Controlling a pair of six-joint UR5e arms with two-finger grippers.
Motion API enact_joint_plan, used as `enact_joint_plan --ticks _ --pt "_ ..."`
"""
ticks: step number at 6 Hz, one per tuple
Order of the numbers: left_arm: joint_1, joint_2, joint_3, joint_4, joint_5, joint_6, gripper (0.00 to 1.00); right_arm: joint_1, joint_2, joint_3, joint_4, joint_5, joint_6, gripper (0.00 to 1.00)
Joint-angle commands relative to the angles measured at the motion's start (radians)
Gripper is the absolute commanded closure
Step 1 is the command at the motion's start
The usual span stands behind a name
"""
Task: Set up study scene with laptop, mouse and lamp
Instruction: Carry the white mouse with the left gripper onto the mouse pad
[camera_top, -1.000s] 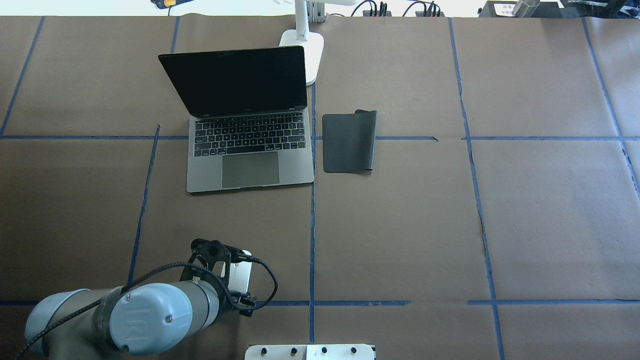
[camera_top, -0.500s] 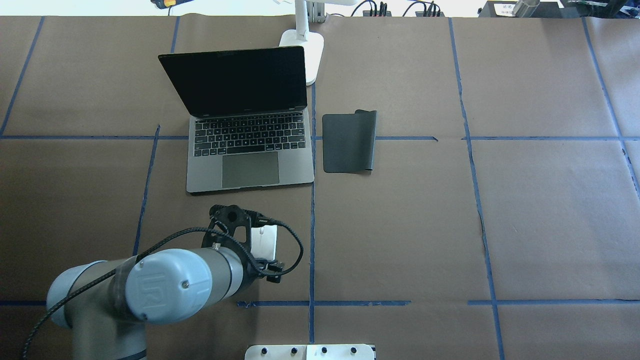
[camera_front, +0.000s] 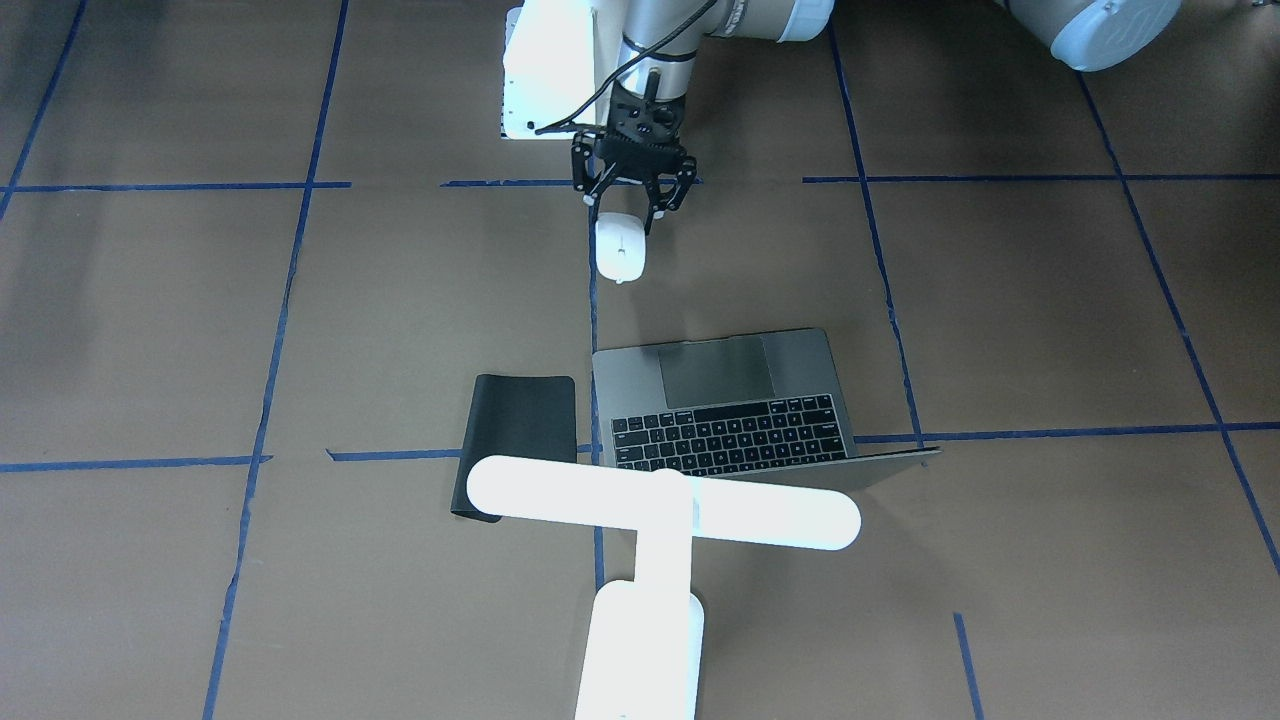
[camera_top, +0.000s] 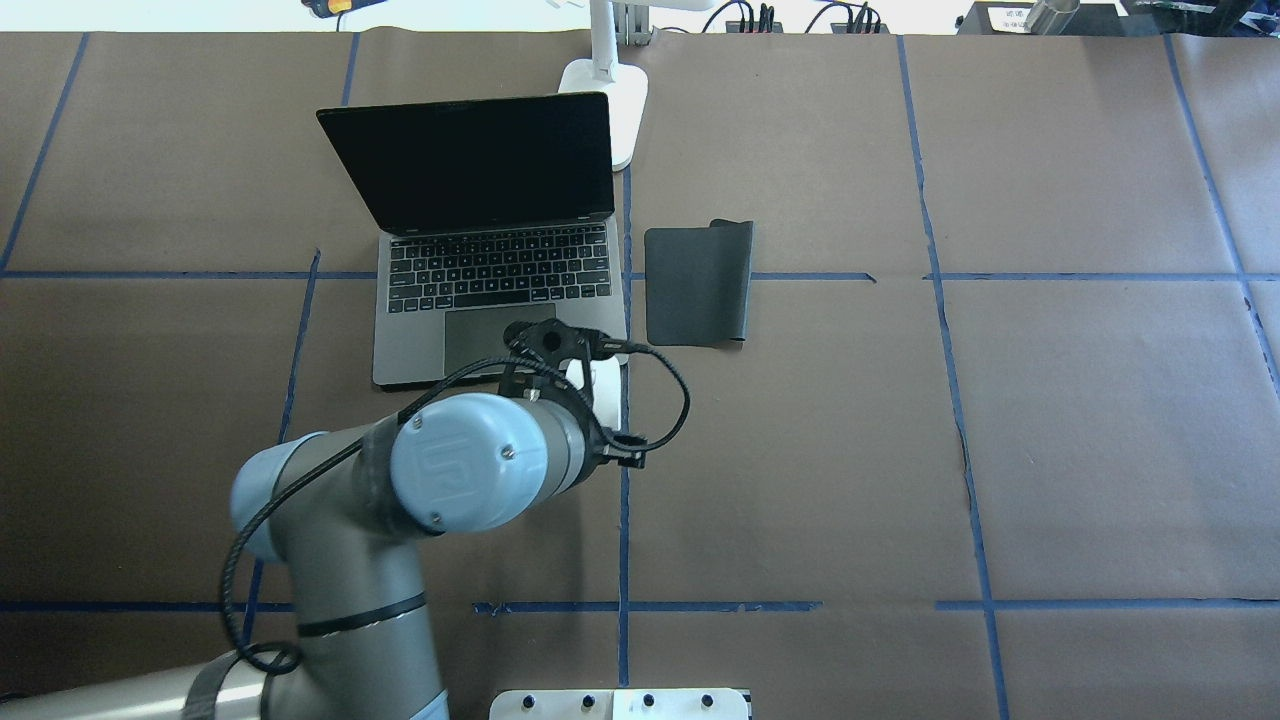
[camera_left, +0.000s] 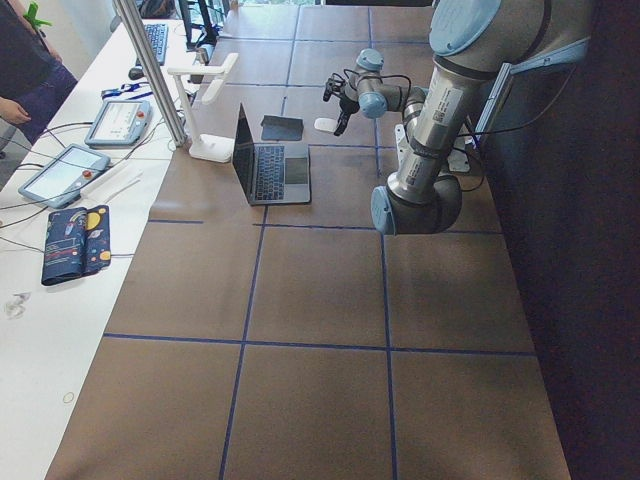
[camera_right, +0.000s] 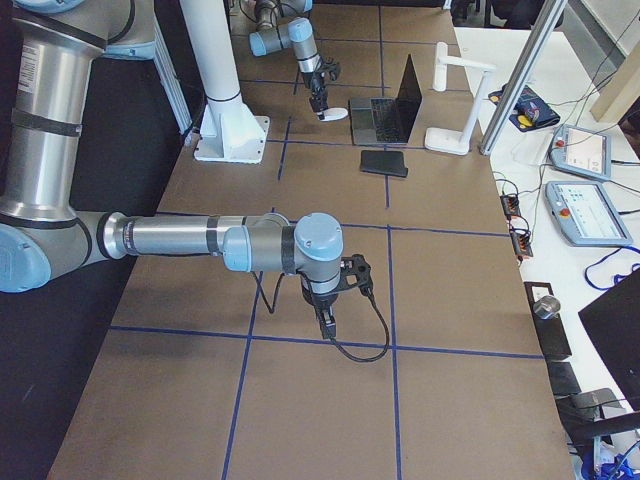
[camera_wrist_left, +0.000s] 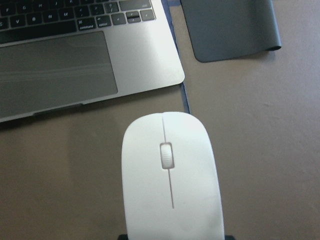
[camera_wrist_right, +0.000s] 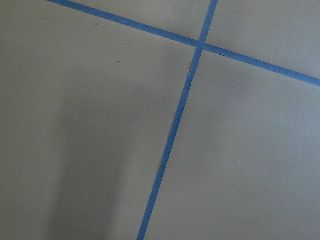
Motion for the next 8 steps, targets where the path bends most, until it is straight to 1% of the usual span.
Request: enact_joint_plan --ticks 1,2,3,4,5,6,7,8 --pt "-0.080 -0.201 0.287 -0.064 -0.065 0.001 0.96 0.000 -0.001 0.000 0.000 -0.002 0.000 0.00" --pt "-0.118 -0.342 0.518 -0.143 -0.096 0.001 0.96 0.000 -0.001 0.000 0.000 -0.002 0.000 0.00" --pt "-0.161 -0.421 0.659 -0.182 -0.170 0.018 0.97 0.000 -0.001 0.000 0.000 -0.002 0.000 0.00" --pt "-0.186 -0.479 0.773 -0.208 -0.194 0.046 0.97 0.000 -0.001 0.001 0.000 -0.002 0.001 0.00" --pt "-0.200 -0.556 0.918 -0.251 -0.203 0.047 0.98 0.000 -0.001 0.001 0.000 -0.002 0.008 0.00" --pt "-0.215 -0.602 1.009 -0.286 -0.249 0.061 0.98 0.000 -0.001 0.000 0.000 -0.002 0.009 0.00" --pt "-0.215 -0.607 1.033 -0.288 -0.249 0.101 0.64 0.000 -0.003 0.001 0.000 -0.002 0.009 0.00" --pt "-0.215 -0.607 1.042 -0.288 -0.249 0.148 0.03 0.000 -0.003 0.001 0.000 0.000 0.011 0.00"
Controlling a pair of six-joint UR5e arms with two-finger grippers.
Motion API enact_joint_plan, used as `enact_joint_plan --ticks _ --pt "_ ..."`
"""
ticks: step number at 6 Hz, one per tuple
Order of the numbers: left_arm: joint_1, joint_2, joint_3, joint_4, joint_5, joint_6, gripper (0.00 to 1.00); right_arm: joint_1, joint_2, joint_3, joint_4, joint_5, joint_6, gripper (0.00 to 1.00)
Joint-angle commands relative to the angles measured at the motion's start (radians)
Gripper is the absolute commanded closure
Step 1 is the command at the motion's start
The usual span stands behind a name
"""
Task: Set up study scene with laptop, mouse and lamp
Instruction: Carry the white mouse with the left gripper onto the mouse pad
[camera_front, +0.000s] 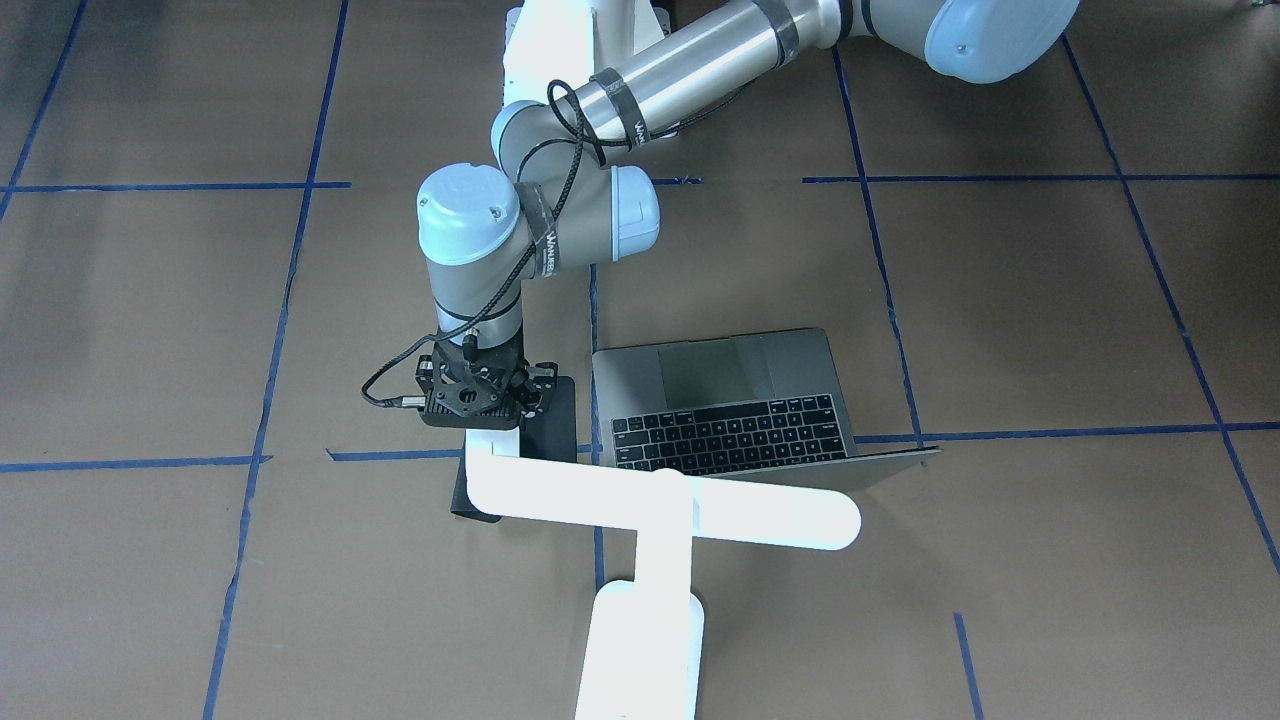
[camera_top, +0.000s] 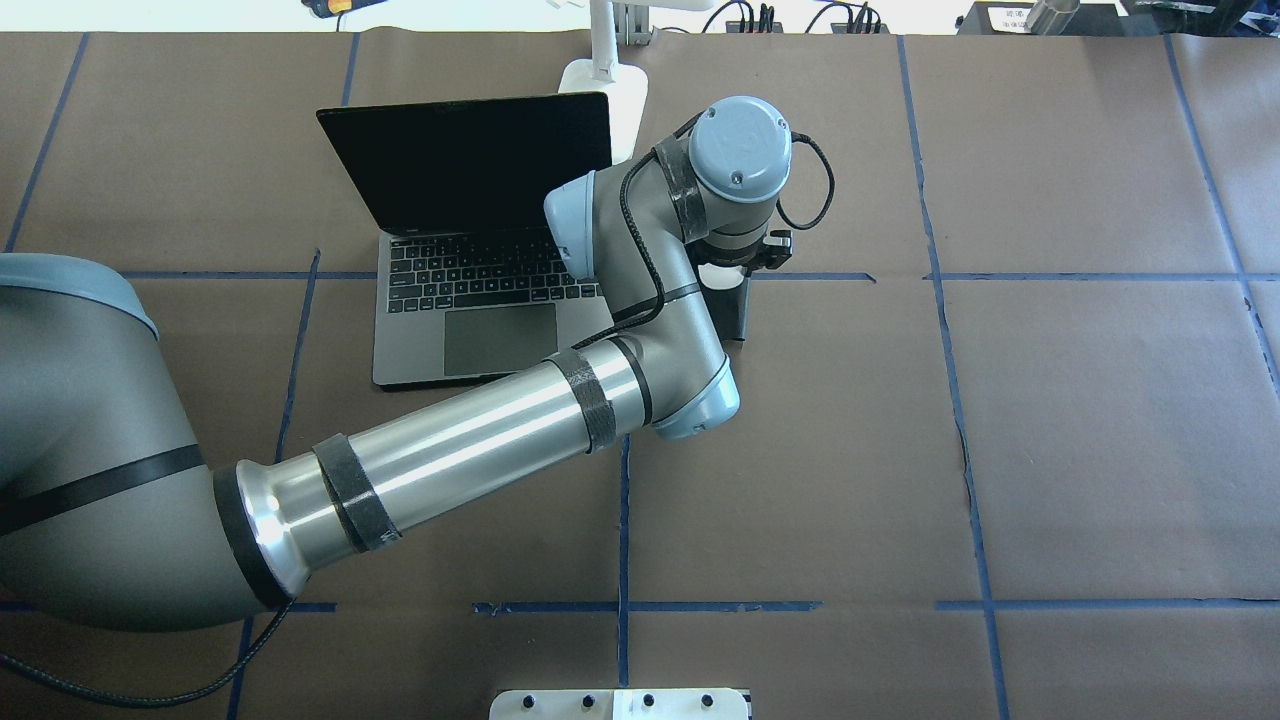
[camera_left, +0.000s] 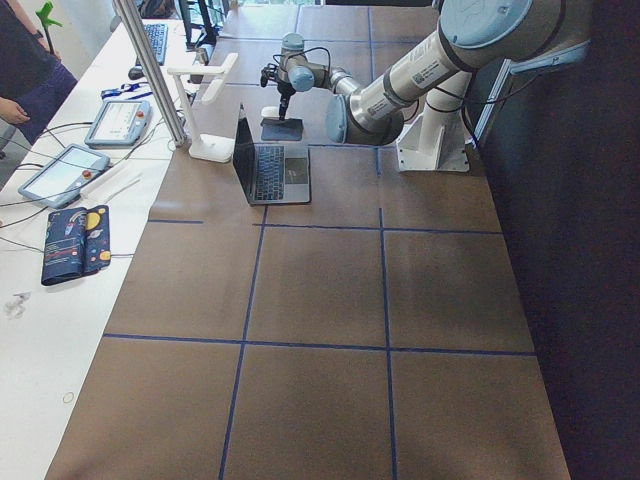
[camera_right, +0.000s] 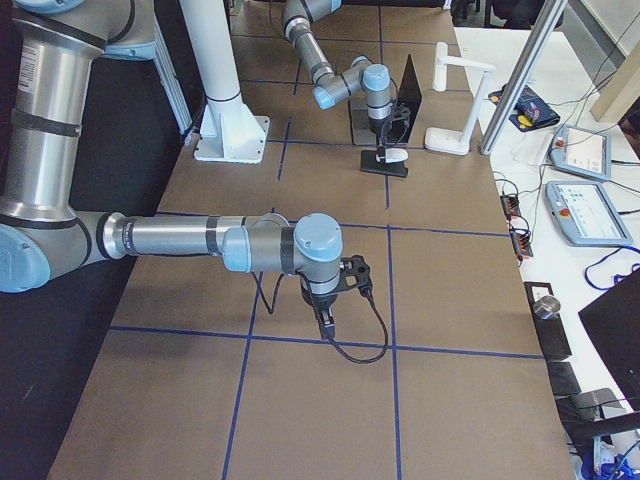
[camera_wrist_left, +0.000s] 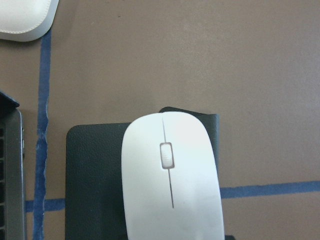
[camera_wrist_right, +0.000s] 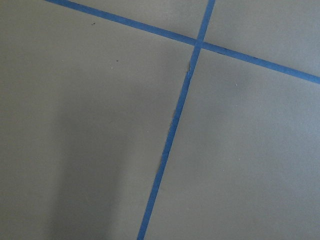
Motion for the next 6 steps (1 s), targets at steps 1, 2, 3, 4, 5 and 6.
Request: enact_joint_plan --ticks 1,2,3,4,5,6 --pt "-0.001 -0.008 0.020 -0.003 -0.003 0.037 0.00 0.000 0.000 0.002 0.000 0.001 0.001 0.00" --pt "-0.003 -0.012 0.019 -0.003 -0.005 0.034 0.00 0.000 0.000 0.002 0.002 0.000 0.001 0.00" --pt "-0.006 -0.013 0.008 -0.003 -0.021 0.034 0.00 0.000 0.001 0.002 0.002 0.000 0.001 0.00" --pt "-0.020 -0.006 -0.024 0.012 -0.082 0.034 0.00 0.000 0.001 0.000 0.002 0.000 0.001 0.00" --pt "-0.024 0.048 -0.117 0.033 -0.133 0.031 0.00 0.000 0.001 0.000 0.000 0.000 0.022 0.00" --pt "-0.023 0.200 -0.399 0.190 -0.141 0.034 0.00 0.000 0.001 0.004 0.002 0.001 0.059 0.00"
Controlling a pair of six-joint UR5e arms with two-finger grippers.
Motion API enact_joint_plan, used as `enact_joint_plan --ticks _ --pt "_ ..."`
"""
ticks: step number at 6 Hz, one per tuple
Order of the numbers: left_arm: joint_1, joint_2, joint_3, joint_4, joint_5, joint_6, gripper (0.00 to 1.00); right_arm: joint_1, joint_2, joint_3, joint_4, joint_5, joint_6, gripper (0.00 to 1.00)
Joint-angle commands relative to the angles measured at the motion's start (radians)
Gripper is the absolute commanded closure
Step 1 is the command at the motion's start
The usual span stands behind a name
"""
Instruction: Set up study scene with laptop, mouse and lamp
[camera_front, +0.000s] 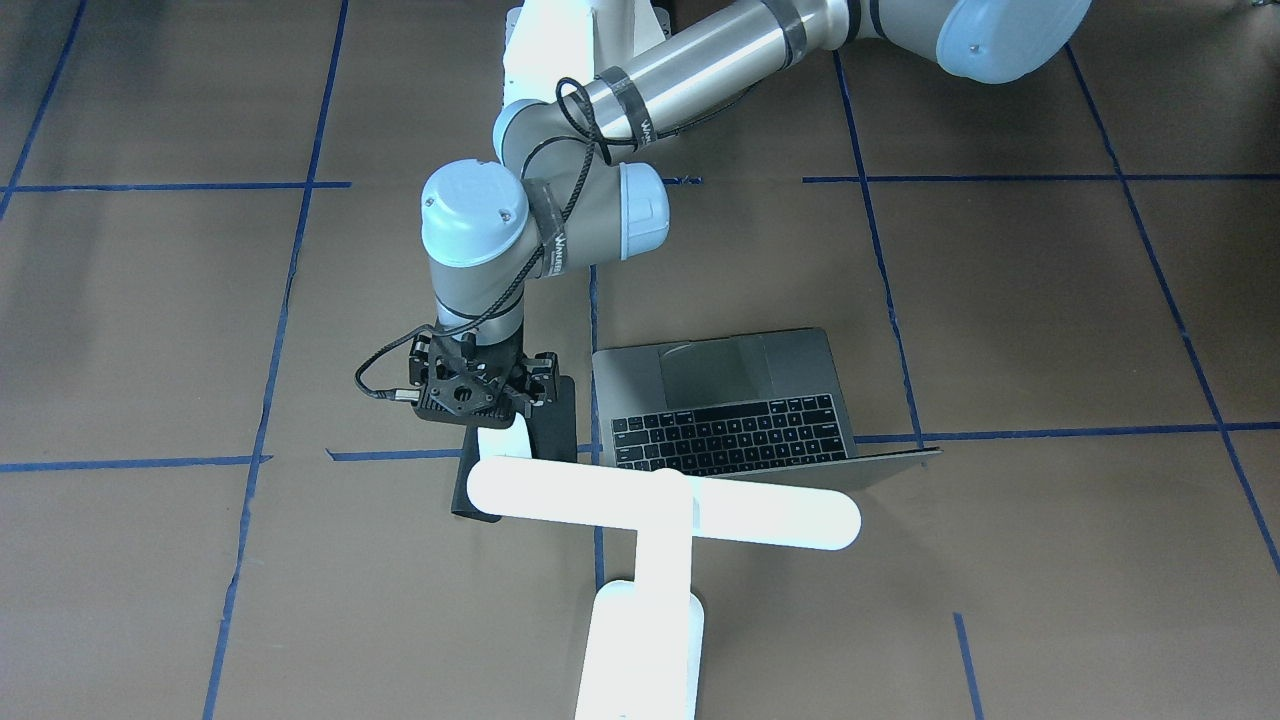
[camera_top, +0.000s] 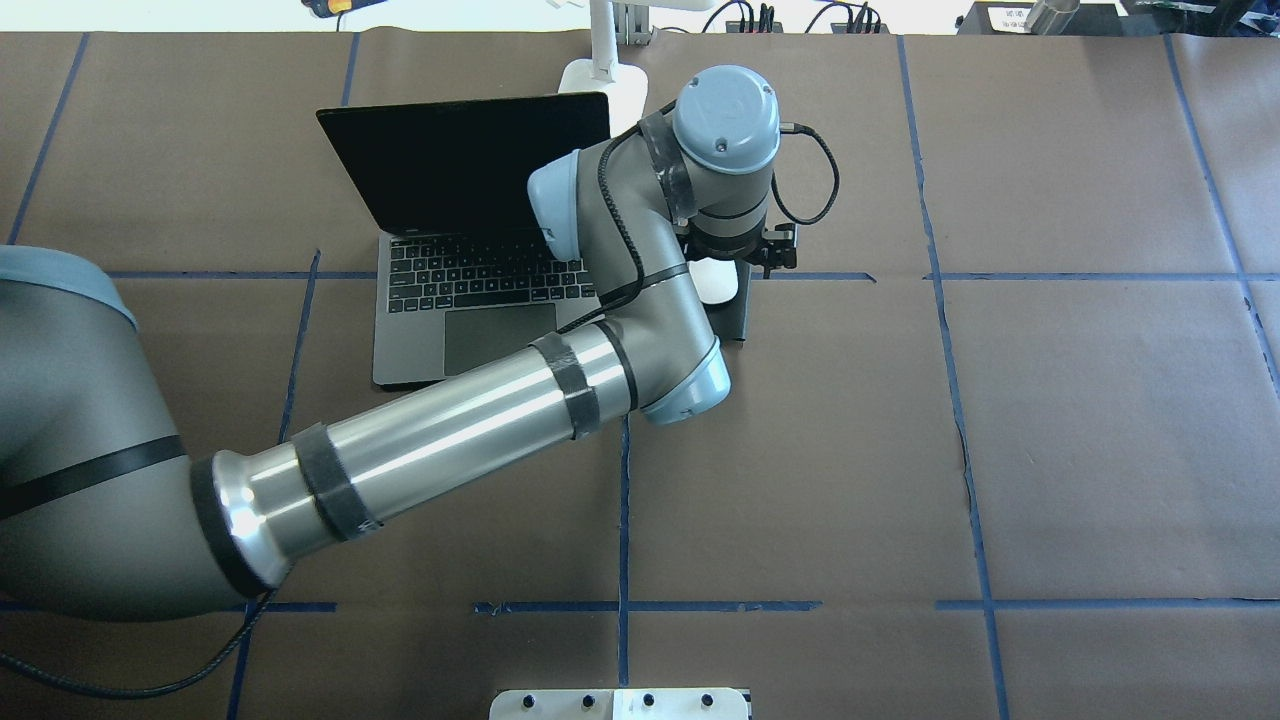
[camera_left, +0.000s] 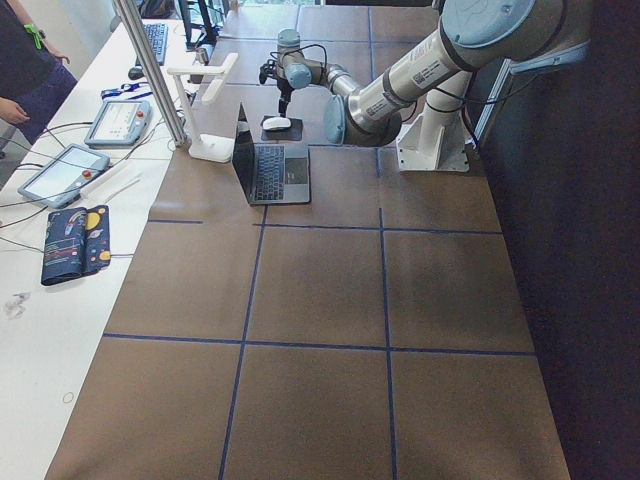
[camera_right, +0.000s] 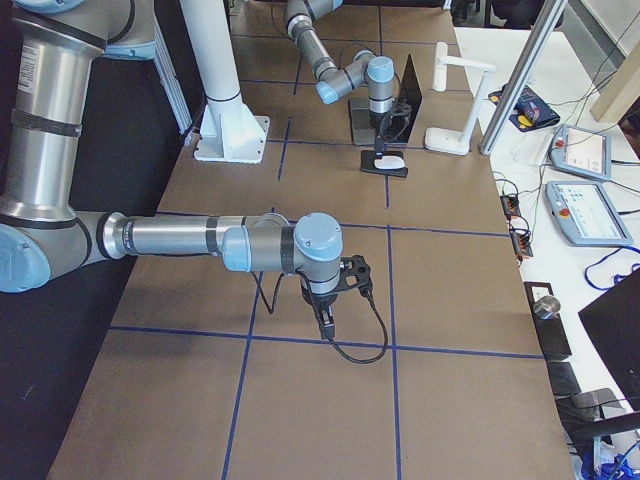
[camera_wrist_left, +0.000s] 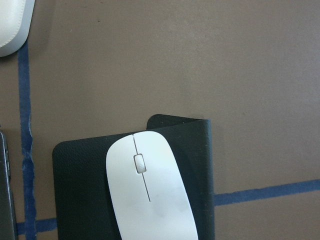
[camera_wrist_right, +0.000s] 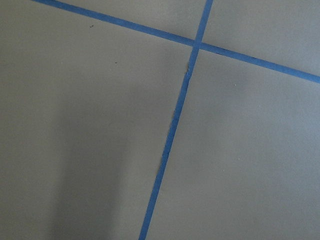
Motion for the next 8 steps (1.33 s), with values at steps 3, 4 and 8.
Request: enact_joint_plan --ticks 3,4,8 --pt "-0.024 0.513 -0.808 0.351 -0.022 0.145 0.00 0.000 -0.001 0.001 -0.001 0.001 0.033 0.00" --pt "-0.071 0.634 -0.931 0.393 -0.029 0.250 0.00 0.000 -0.001 -0.010 -0.001 -0.002 0.035 0.00" --pt "-0.577 1.017 -0.984 0.454 -0.333 0.770 0.00 0.000 -0.026 -0.024 -0.001 0.071 0.036 0.00"
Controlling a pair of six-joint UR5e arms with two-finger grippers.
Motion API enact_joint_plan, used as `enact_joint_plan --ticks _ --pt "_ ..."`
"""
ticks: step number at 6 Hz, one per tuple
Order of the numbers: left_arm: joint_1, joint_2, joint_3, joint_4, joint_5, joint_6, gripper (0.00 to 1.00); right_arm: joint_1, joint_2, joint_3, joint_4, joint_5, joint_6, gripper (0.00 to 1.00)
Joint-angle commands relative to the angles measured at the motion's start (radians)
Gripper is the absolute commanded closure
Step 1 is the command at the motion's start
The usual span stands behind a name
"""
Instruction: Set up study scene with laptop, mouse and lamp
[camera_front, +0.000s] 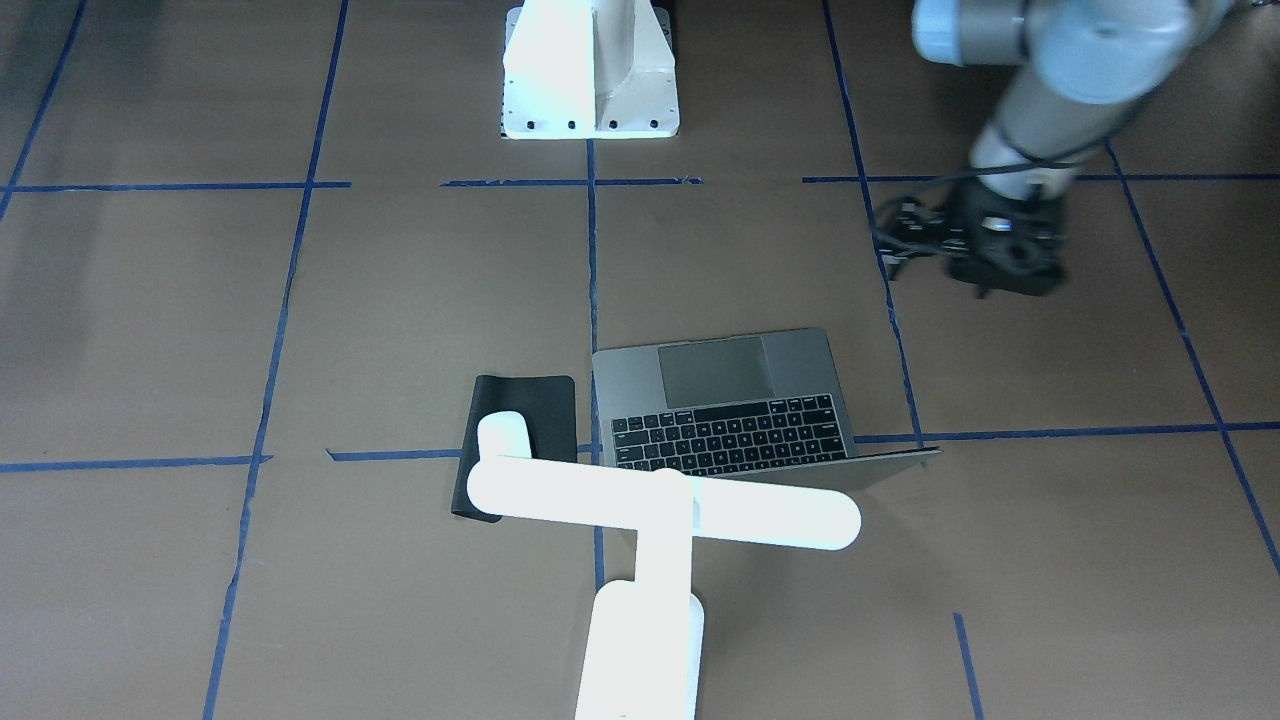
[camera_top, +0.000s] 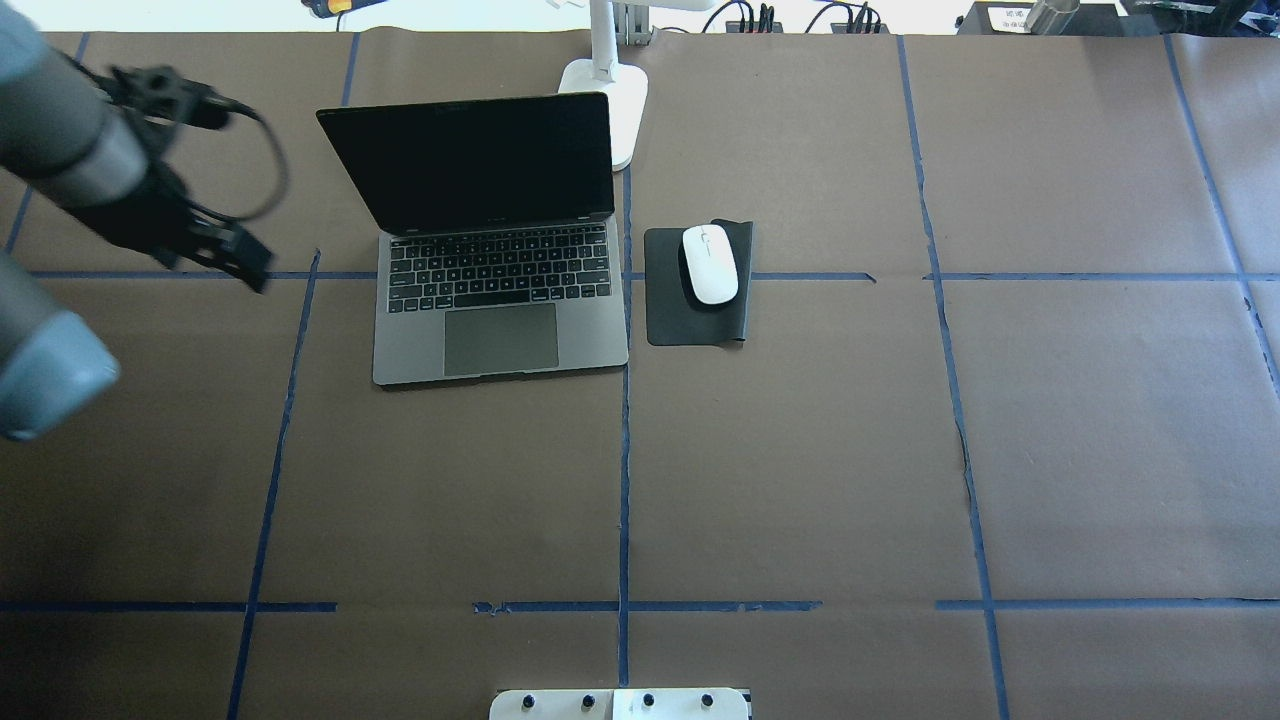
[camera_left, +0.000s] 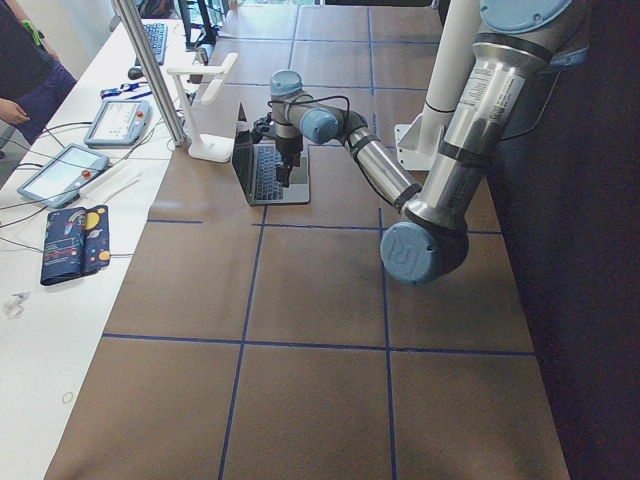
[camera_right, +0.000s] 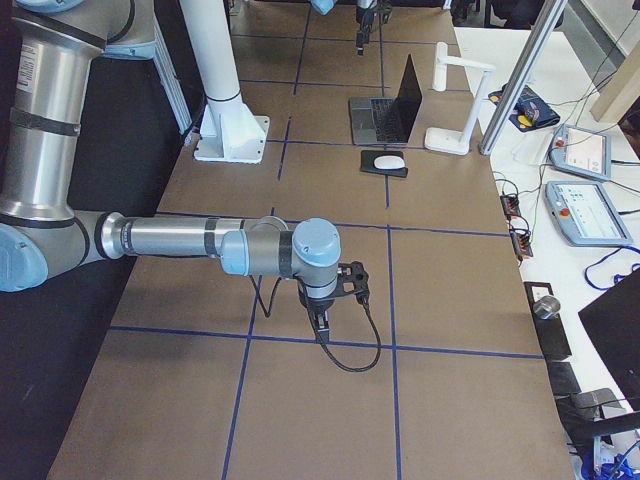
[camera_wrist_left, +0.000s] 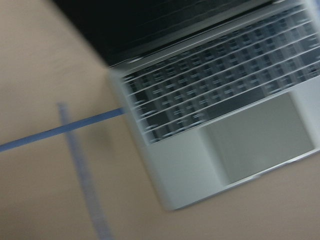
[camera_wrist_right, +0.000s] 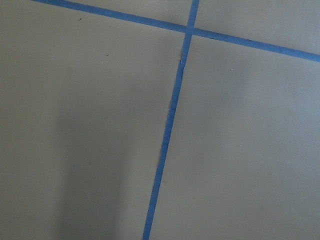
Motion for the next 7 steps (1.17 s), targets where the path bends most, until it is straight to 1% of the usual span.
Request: enact_joint_plan --ticks 1,2,3,4,5,6,7 --pt "-0.224 0.151 0.042 0.019 -0.045 0.352 0.00 0.002 -0.033 -0.004 0.001 0.067 0.023 0.02" --pt "-0.300 0.217 0.060 0.056 -0.045 0.457 0.00 0.002 -0.030 -0.001 0.012 0.063 0.108 0.02" --pt "-0.384 0.295 0.076 0.051 -0.070 0.497 0.00 0.002 -0.027 0.000 0.013 0.064 0.116 0.01" --pt "-0.441 0.345 0.131 0.039 -0.148 0.505 0.00 0.002 -0.027 0.000 0.013 0.064 0.115 0.00" --pt "-0.475 0.357 0.149 0.019 -0.149 0.553 0.00 0.000 -0.027 0.000 0.015 0.064 0.113 0.00" --pt "-0.509 0.383 0.160 0.015 -0.150 0.612 0.00 0.002 -0.027 0.002 0.015 0.064 0.113 0.00" --pt "-0.559 0.388 0.163 0.021 -0.149 0.651 0.00 0.000 -0.027 0.002 0.015 0.063 0.109 0.00"
